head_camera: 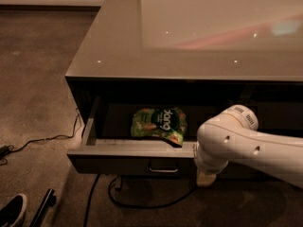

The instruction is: Open top drawer

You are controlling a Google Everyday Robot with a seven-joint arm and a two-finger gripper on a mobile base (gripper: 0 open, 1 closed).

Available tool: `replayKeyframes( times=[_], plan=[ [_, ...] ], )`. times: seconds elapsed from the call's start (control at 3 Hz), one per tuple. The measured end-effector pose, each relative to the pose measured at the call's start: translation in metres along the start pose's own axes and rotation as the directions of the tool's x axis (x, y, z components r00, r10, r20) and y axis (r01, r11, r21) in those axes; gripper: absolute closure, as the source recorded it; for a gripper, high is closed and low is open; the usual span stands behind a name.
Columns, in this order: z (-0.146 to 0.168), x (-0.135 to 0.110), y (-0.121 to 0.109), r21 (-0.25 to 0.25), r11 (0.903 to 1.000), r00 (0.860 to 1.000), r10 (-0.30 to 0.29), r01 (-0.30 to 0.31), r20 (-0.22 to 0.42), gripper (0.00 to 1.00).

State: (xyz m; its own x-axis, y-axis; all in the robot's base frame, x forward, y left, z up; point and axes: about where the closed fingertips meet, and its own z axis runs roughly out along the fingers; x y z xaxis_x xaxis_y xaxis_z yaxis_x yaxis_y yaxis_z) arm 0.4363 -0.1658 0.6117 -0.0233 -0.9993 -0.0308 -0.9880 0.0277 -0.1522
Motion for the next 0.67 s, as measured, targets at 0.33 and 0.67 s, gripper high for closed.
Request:
replayKeyframes(
  times=[0.33,0.67],
  plan=[
    [-0.0002,0.0,0.0,0.0,1.0,1.0,0.0,0.0,0.0,0.39],
    [-0.0031,0.0,0.0008,0.0,1.0,1.0,0.0,0.0,0.0,0.16]
  ],
)
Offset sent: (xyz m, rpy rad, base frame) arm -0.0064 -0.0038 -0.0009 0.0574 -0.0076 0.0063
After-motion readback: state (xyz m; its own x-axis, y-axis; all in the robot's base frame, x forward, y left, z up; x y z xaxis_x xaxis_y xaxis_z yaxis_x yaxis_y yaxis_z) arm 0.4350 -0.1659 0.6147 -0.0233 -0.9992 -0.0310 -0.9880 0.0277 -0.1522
